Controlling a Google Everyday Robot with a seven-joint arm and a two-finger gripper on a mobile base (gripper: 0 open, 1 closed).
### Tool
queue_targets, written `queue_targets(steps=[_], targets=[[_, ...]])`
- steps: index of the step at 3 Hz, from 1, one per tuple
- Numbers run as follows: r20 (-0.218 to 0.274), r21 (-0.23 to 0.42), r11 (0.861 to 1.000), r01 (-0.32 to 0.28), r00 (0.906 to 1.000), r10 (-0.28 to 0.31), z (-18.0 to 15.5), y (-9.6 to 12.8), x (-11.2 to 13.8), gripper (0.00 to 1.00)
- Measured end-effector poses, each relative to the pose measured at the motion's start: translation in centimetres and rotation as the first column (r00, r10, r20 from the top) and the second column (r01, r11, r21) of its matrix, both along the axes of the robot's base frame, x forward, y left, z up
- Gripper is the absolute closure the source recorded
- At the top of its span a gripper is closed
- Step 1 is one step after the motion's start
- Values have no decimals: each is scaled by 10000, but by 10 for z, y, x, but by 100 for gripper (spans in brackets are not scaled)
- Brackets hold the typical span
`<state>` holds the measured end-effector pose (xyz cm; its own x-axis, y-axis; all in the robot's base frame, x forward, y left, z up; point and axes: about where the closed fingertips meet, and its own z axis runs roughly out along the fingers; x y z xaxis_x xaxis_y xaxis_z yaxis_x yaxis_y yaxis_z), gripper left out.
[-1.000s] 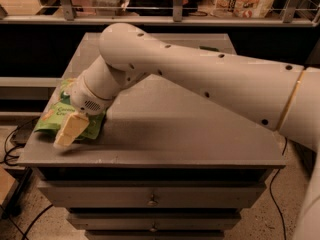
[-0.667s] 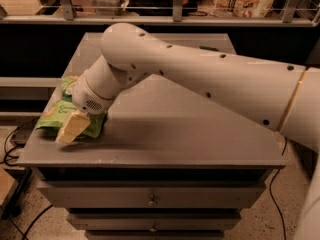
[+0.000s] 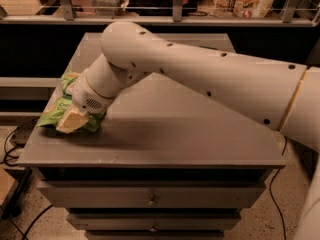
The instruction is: Pick green rice chip bag
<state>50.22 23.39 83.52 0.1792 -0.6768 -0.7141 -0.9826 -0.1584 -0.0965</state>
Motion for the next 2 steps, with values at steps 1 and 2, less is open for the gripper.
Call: queue_targets(steps=[1, 2], targets=[[0, 1, 10000, 0, 10000, 0, 1, 0, 0, 100], [1, 2, 10000, -1, 10000, 1, 1, 0, 0, 100]])
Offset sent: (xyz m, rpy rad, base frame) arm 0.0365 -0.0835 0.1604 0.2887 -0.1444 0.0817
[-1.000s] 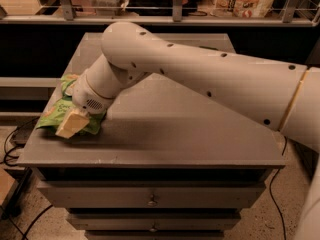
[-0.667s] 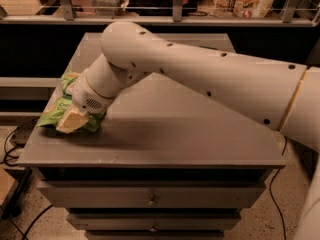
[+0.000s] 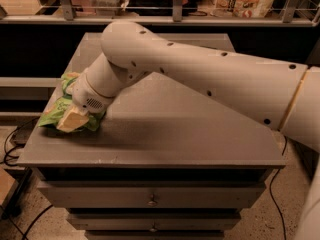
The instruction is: Pick green rice chip bag
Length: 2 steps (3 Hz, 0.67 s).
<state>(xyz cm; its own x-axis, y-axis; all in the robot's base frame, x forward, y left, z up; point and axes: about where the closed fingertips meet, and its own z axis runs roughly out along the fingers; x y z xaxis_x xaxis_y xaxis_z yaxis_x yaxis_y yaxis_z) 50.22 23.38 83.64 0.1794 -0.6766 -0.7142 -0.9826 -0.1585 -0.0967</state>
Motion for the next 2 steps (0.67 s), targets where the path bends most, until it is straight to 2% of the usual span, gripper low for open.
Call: queue_targets(steps=[2], targets=[[1, 2, 10000, -1, 10000, 1, 0, 0, 0, 100]])
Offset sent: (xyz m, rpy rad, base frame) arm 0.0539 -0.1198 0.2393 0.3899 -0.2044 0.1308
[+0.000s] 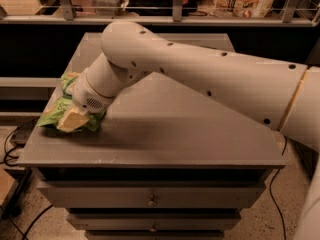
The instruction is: Pick green rice chip bag
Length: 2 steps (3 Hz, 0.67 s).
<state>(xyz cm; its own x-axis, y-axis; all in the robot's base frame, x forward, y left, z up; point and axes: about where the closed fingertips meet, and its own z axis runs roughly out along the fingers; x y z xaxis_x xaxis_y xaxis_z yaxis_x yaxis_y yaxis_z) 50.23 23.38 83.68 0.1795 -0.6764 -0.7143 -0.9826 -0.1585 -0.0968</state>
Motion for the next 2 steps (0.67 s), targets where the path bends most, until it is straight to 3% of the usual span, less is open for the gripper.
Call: queue_targets(steps=[2], targets=[[1, 1, 10000, 0, 10000, 0, 1, 0, 0, 100]])
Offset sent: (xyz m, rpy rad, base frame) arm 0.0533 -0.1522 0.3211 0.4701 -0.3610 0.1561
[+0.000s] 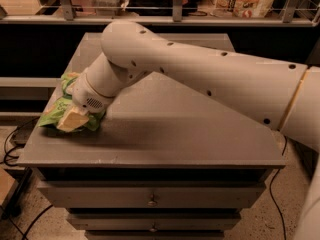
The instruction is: Pick green rice chip bag
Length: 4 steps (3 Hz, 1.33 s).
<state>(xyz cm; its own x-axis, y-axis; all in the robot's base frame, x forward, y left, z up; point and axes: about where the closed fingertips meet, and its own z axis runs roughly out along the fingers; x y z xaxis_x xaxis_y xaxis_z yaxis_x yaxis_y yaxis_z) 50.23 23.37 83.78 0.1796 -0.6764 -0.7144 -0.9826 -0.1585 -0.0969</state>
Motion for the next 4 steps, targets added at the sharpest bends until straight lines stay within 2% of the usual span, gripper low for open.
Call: queue_targets(steps=[1, 2, 4], targets=[[0, 0, 10000, -1, 10000, 1, 0, 0, 0, 82], [0, 0, 10000, -1, 10000, 1, 0, 0, 0, 59], [551, -70, 9997, 221, 9982, -217, 13, -2, 3, 13]])
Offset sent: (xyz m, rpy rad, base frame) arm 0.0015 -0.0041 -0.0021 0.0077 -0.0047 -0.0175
